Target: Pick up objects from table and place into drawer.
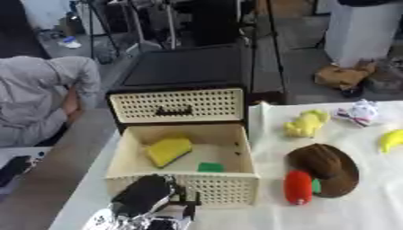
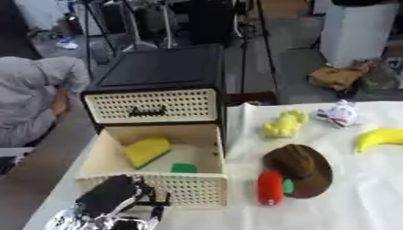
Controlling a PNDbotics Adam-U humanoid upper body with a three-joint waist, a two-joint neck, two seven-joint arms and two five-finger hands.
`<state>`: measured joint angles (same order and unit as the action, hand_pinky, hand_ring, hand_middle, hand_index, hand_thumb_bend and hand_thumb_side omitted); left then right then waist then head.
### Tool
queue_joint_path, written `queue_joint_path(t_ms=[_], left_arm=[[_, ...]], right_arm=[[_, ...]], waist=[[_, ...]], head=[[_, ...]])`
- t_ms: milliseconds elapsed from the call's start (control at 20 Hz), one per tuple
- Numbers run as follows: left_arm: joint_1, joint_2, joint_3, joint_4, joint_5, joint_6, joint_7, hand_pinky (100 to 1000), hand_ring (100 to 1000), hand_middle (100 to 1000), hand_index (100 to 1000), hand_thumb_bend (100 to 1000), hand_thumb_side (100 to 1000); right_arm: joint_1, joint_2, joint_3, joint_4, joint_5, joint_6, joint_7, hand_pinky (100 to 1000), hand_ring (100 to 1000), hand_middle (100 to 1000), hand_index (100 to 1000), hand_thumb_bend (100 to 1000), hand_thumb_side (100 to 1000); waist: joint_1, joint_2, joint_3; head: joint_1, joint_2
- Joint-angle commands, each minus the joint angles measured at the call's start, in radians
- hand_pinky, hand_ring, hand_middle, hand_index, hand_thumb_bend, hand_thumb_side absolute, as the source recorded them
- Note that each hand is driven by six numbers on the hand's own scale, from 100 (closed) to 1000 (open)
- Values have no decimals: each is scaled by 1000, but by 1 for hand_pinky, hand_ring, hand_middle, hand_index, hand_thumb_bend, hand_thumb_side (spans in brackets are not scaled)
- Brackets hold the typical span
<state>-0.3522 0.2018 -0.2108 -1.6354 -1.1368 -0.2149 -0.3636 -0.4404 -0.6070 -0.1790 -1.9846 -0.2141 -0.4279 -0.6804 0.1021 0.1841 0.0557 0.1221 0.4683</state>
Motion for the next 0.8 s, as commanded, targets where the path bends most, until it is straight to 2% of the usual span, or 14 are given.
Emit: queue_joint_path(t_ms=[50,550,600,650,750,800], left_arm=[[0,-10,-18,-27,1,-8,-2,100,100,100,513,100,628],[7,-9,-20,-53,-4,-17,-15,100,100,100,525,100,654],[7,-7,-23,-51,-13,-26,-33,100,120,121,668,100,798],[7,-7,-21,-52,-23,-37,-51,100,190,183,715,100,818],[7,-7,-16,-60,-31,-51,-77,100,212,205,720,100,829],[9,-6,-14,-64,-32,-56,-87,118,285,298,746,100,852]], right_arm=[[-8,-33,-9,-15,10,-3,-7,581,732,596,739,100,798],[-7,-33,-10,-15,10,-3,-7,581,731,596,739,100,799],[-8,-33,-9,-15,10,-3,-7,581,731,596,739,100,799],[-9,-33,-9,-15,10,-3,-7,581,731,596,739,100,799],[-9,-33,-9,-15,10,-3,-7,581,731,596,738,100,799],[-9,-33,-9,-15,10,-4,-7,581,730,596,738,100,800]], waist=[[-9,-17,0],[-11,-17,7],[-11,-16,8],[-11,-16,9],[-11,-16,12],[-11,-16,12]], head=[[-1,-4],[-3,-6],[-4,-7],[-4,-7],[-4,-8],[-4,-8]])
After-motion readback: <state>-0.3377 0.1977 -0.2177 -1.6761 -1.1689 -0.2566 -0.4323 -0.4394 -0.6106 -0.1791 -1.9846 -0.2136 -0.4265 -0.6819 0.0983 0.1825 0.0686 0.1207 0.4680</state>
